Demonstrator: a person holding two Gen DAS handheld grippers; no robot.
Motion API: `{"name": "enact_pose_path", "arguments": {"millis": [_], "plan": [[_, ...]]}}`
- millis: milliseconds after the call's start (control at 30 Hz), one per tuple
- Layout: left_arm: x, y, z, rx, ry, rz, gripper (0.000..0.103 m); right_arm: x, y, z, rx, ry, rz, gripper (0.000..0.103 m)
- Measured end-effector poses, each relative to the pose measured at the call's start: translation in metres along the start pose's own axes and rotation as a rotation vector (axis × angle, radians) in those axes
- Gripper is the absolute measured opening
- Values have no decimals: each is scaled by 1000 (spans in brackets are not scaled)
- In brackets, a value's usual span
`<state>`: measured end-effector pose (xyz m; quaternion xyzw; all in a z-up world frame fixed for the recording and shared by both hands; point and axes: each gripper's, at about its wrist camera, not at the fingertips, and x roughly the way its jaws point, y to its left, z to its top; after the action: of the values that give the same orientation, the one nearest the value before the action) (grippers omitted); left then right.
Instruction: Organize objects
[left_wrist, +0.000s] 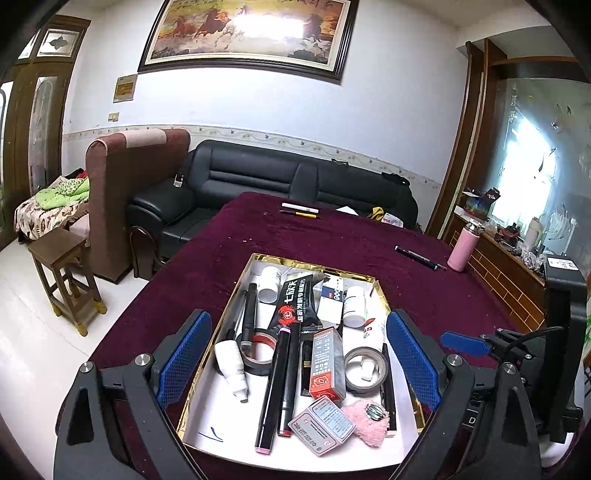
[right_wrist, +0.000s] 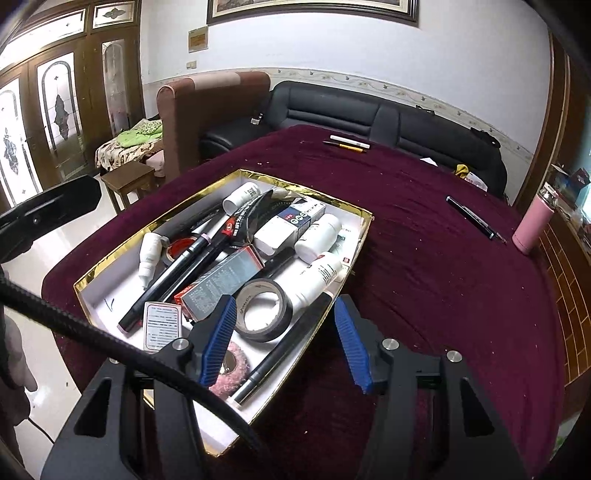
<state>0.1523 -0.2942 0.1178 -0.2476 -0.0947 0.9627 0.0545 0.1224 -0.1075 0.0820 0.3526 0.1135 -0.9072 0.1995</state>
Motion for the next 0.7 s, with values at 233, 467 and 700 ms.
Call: {"name": "enact_pose_path", "arguments": {"millis": [233, 467, 700], "plan": [[1, -4, -2, 8, 7, 7, 93, -2, -4, 0, 4, -16, -38, 55], [-7, -8, 0, 33, -51, 49, 93, -6, -11, -1, 17, -44, -67, 58], [-63, -16, 17, 90, -334, 276, 94, -8, -25, 2, 52, -66, -62, 59]]}}
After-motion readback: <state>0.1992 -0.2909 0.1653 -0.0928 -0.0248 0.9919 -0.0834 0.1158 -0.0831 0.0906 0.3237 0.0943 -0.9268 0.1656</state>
